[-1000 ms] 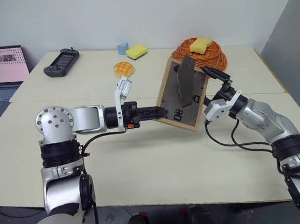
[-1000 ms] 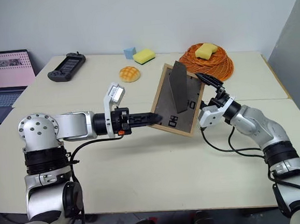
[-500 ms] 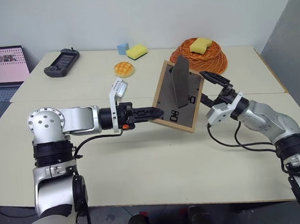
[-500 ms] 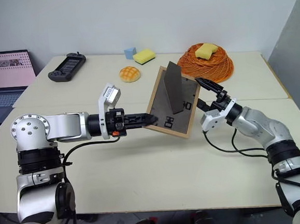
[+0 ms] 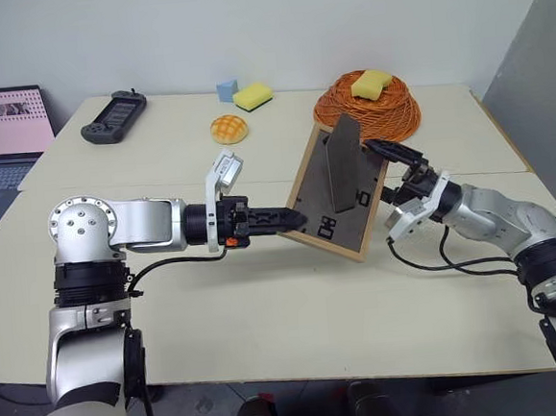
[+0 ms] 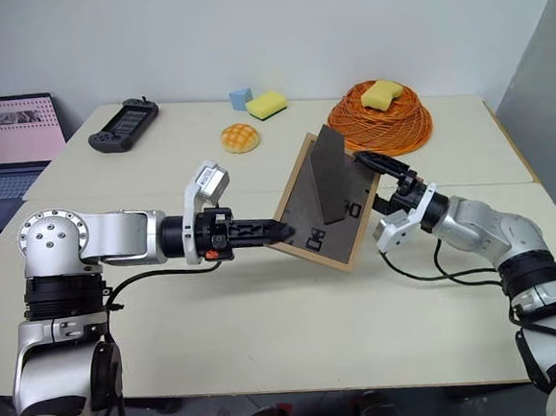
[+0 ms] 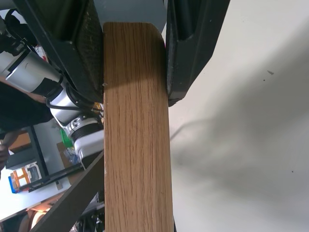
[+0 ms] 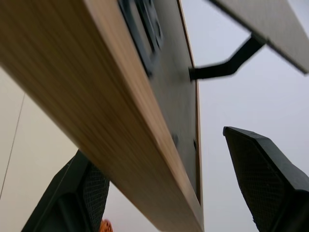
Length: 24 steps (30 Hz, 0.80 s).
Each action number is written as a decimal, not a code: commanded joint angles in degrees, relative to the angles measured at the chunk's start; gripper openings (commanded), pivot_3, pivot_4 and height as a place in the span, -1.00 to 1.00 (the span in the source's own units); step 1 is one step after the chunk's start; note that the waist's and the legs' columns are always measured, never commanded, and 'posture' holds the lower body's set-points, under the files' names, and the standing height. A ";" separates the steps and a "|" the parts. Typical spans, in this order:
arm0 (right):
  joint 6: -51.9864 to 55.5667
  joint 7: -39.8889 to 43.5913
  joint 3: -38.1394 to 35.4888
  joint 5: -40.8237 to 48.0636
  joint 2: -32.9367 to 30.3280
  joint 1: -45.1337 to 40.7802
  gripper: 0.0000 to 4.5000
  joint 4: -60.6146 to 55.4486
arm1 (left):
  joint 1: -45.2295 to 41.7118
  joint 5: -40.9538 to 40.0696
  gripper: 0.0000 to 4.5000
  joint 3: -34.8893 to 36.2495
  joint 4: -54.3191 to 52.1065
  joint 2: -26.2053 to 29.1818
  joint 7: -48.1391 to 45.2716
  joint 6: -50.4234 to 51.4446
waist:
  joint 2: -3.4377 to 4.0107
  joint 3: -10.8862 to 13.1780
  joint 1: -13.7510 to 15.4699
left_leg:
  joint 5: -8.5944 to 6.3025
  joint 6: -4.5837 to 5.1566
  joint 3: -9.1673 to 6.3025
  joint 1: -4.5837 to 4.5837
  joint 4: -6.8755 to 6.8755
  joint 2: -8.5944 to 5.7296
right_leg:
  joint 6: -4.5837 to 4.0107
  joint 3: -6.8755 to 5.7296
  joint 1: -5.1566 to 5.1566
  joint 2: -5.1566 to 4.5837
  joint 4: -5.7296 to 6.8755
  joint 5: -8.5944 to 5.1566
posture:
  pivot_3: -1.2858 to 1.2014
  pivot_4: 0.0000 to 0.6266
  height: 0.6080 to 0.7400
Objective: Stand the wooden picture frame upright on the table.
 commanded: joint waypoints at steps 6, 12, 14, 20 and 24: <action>-2.53 -7.32 0.12 -4.23 -2.68 -1.61 0.43 -0.42 | 0.56 -6.30 -0.41 -1.72 -2.03 3.37 -0.08 -3.47 | 0.00 0.00 0.09 | 0.00 0.01 -0.02 0.00 0.00 -0.06 | 0.00 -0.01 0.00 -0.05 0.01 0.00 | 0.03 -0.52 1.00; -3.35 -9.71 0.96 -6.04 -3.41 -2.22 -0.24 0.29 | 0.70 -10.16 -0.41 -4.24 -2.81 4.86 1.57 -6.01 | 0.00 0.00 0.04 | 0.01 0.02 -0.01 0.00 0.00 -0.07 | 0.00 0.01 0.00 -0.05 0.02 0.00 | 0.03 -0.52 1.00; -3.48 -10.34 1.20 -6.37 -3.50 -2.36 -0.31 0.63 | 0.78 -12.28 -0.41 -5.43 -3.63 5.35 2.87 -7.36 | 0.00 0.00 0.05 | 0.01 0.02 -0.02 0.00 0.01 -0.08 | 0.00 0.01 0.00 -0.06 0.04 0.00 | 0.03 -0.52 1.00; -3.64 -11.68 1.54 -7.07 -3.74 -2.39 -0.34 0.45 | 0.51 -15.27 -0.41 -7.79 -4.57 5.91 4.92 -10.31 | 0.00 0.00 0.07 | 0.02 0.03 -0.02 0.00 0.01 -0.10 | 0.00 0.01 0.00 -0.08 0.05 0.00 | 0.03 -0.52 1.00; -2.28 -11.94 1.58 -7.54 -3.63 -2.46 -0.34 0.82 | 0.42 -15.27 -0.41 -8.46 -4.90 5.89 6.09 -11.50 | 0.00 0.00 0.07 | 0.02 0.05 -0.02 0.01 0.01 -0.12 | 0.00 0.01 0.00 -0.08 0.05 0.00 | 0.03 -0.52 1.00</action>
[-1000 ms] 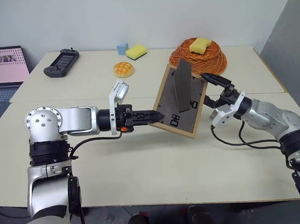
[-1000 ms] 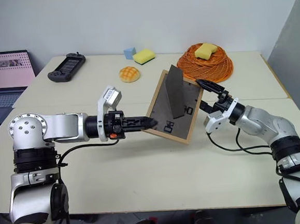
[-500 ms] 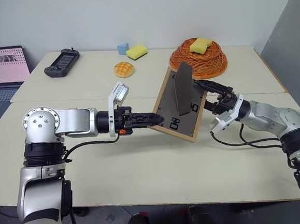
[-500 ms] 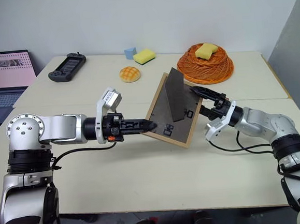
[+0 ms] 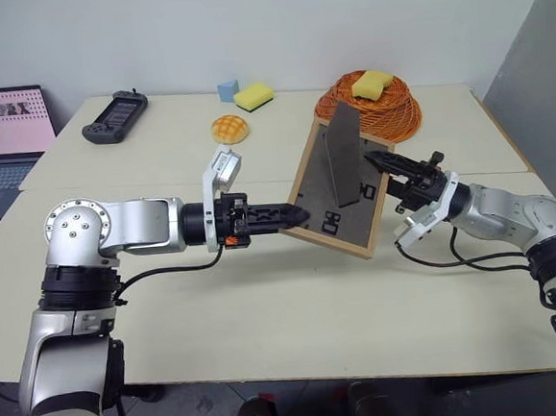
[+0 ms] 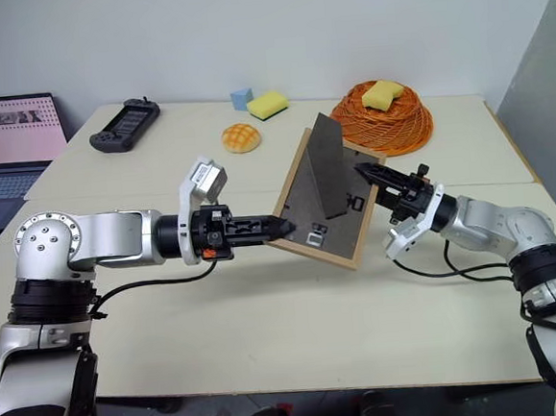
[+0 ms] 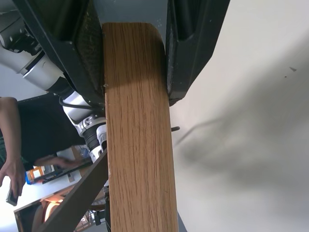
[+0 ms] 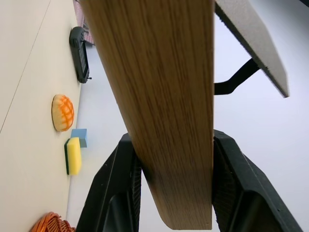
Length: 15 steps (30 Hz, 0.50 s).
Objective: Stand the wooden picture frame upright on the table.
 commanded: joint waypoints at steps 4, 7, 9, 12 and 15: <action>0.46 -0.88 0.37 0.77 -0.04 -0.95 -0.35 -0.53 | -0.84 -0.56 -0.26 -0.16 -2.79 0.54 1.82 -2.99 | 0.00 0.00 0.00 | 0.00 0.01 0.00 0.00 0.00 0.00 | 0.00 0.00 0.00 0.00 0.00 0.00 | 0.03 -0.52 1.00; 0.58 -0.58 0.59 0.92 0.03 -0.58 -0.35 -0.83 | -0.73 -0.56 -0.01 -0.02 -3.02 0.31 2.30 -3.64 | -0.02 -0.01 0.00 | 0.01 0.01 0.00 0.00 0.00 0.00 | 0.00 0.00 0.00 0.00 0.00 0.00 | 0.03 -0.52 1.00; 0.66 -0.50 0.89 0.95 -0.04 -0.51 -0.35 -0.98 | -0.83 -0.56 0.19 -0.12 -3.17 0.40 2.06 -3.66 | -0.02 -0.01 -0.01 | 0.01 0.01 -0.03 0.00 0.00 -0.03 | 0.00 0.03 0.00 0.00 0.01 0.00 | 0.03 -0.52 1.00; 0.91 -0.32 1.15 1.36 -0.02 -0.62 -0.35 -0.86 | -1.00 -0.56 0.43 -0.22 -3.08 0.92 1.59 -3.38 | -0.02 -0.01 0.01 | 0.01 0.01 -0.07 0.00 0.00 -0.05 | 0.00 0.03 -0.01 0.00 0.02 0.00 | 0.03 -0.52 1.00; 0.96 -0.28 1.18 1.44 -0.01 -0.68 -0.35 -0.81 | -0.99 -0.56 0.66 -0.12 -2.81 1.25 1.14 -3.25 | -0.02 -0.01 0.01 | 0.01 0.01 -0.07 0.01 0.00 -0.05 | 0.00 0.03 0.00 0.00 0.02 0.00 | 0.03 -0.52 1.00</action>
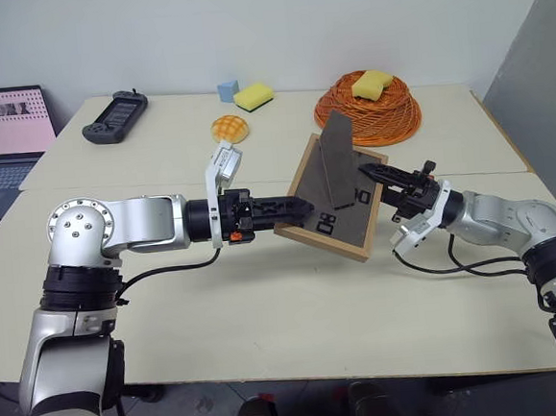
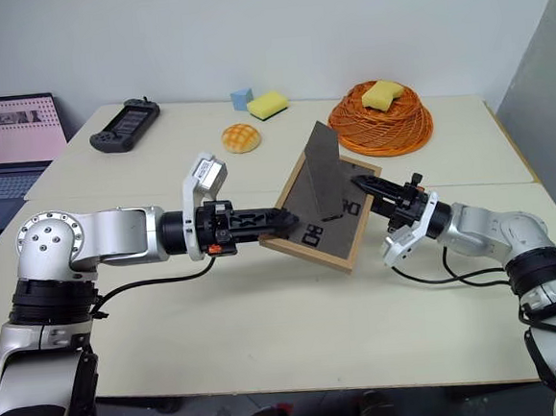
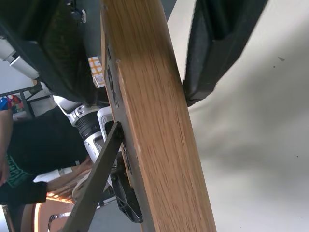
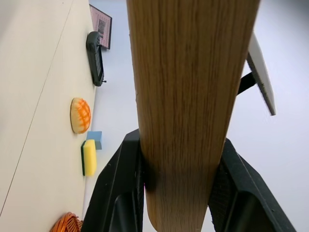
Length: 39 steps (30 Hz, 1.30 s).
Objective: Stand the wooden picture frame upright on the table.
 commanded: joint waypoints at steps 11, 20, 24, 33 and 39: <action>-0.09 4.51 -1.29 8.18 1.48 -1.54 -0.35 1.62 | 9.37 31.80 0.66 11.20 -18.78 9.41 -29.05 -17.43 | 0.00 0.00 -0.71 | 0.00 0.00 -0.07 0.03 -0.04 -0.01 | -0.01 0.03 0.00 0.04 0.00 0.00 | 0.03 -0.52 1.00; 2.06 26.24 -0.49 31.38 9.38 -2.96 -0.35 7.58 | 18.54 37.65 0.66 23.73 -33.41 7.21 -27.23 -28.94 | -0.05 0.01 -1.43 | -0.06 0.15 -0.08 0.03 -0.03 -0.01 | -0.02 0.02 0.09 0.00 -0.05 -0.01 | 0.03 -0.52 1.00; 13.31 46.62 -0.76 50.74 15.53 -2.87 -0.35 3.70 | 20.75 36.58 0.66 23.84 -37.05 4.49 -23.41 -29.38 | -0.06 0.02 -1.42 | -0.05 0.13 -0.15 0.04 -0.02 0.01 | -0.02 -0.06 0.17 -0.02 -0.07 -0.01 | 0.03 -0.52 1.00; 54.36 72.07 -5.91 76.19 21.43 -1.68 -0.35 -12.24 | 21.14 34.74 0.66 25.12 -36.79 3.72 -21.27 -29.33 | 0.00 0.05 -1.09 | -0.11 0.23 -0.93 0.13 -0.01 0.00 | -0.02 -0.75 0.77 -0.02 -0.45 -0.01 | 0.03 -0.52 1.00; 71.51 77.71 -8.81 82.07 21.95 0.02 -0.35 -14.68 | 22.48 34.98 0.66 24.98 -37.80 4.58 -22.46 -28.97 | 0.01 0.06 -0.56 | -0.11 0.23 -1.31 0.09 -0.05 0.00 | -0.09 -1.23 0.89 -0.02 -0.52 -0.05 | 0.03 -0.52 1.00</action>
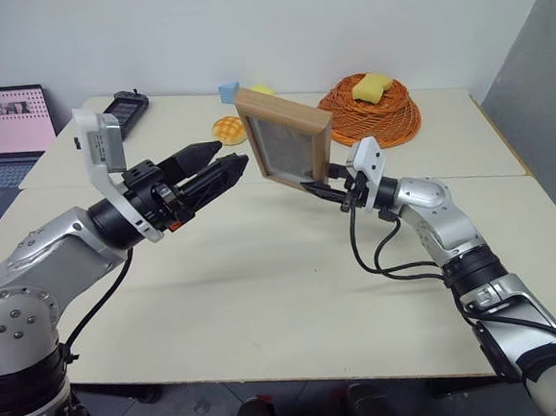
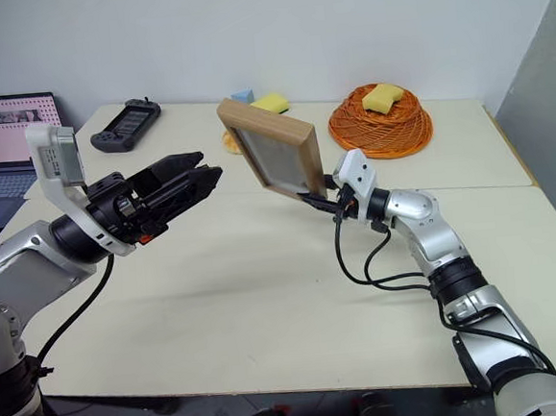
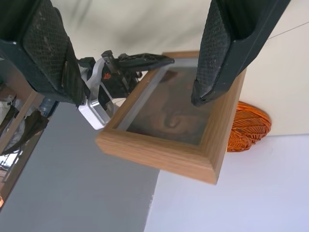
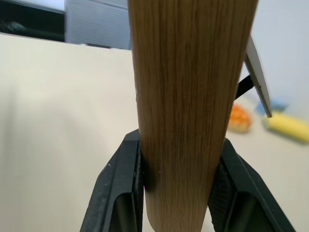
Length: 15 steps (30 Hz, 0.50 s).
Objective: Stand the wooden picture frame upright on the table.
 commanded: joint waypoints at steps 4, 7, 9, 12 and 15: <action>10.76 3.58 -5.32 4.18 0.85 0.82 -0.35 -1.40 | 4.78 2.04 0.66 1.42 -3.33 3.19 -4.57 -0.43 | 0.03 0.02 0.00 | 0.00 0.00 -0.01 -0.01 -0.03 0.00 | -0.07 -0.03 -0.01 0.01 0.00 -0.04 | 0.03 -0.52 1.00; 14.17 1.92 -7.68 4.85 2.14 0.69 -0.35 1.23 | 8.40 3.10 0.66 1.84 -3.20 4.79 -5.46 0.45 | 0.04 0.03 -0.03 | 0.00 0.00 -0.04 -0.02 -0.05 0.01 | -0.16 -0.08 -0.02 0.02 0.00 -0.10 | 0.03 -0.52 1.00; 14.71 1.70 -8.79 4.68 2.76 0.61 -0.35 2.23 | 9.89 4.70 0.66 1.50 -3.91 5.82 -6.71 0.33 | 0.06 0.05 -0.08 | 0.00 0.00 -0.04 -0.01 -0.05 0.02 | -0.18 -0.08 -0.02 0.04 0.01 -0.11 | 0.03 -0.52 1.00; 17.70 -0.03 -11.79 6.36 5.12 0.39 -0.35 4.93 | 10.16 5.20 0.66 1.55 -4.37 6.54 -7.10 0.19 | 0.06 0.05 0.02 | 0.00 0.00 -0.05 -0.04 -0.06 0.01 | -0.20 -0.11 -0.02 0.04 0.00 -0.12 | 0.03 -0.52 1.00; 18.51 -0.44 -13.41 6.55 6.91 1.04 -0.35 5.73 | 8.81 4.68 0.66 1.41 -4.21 6.73 -6.49 0.35 | 0.07 0.06 0.02 | 0.00 0.00 -0.04 -0.04 -0.07 0.01 | -0.20 -0.11 -0.02 0.04 -0.01 -0.13 | 0.03 -0.52 1.00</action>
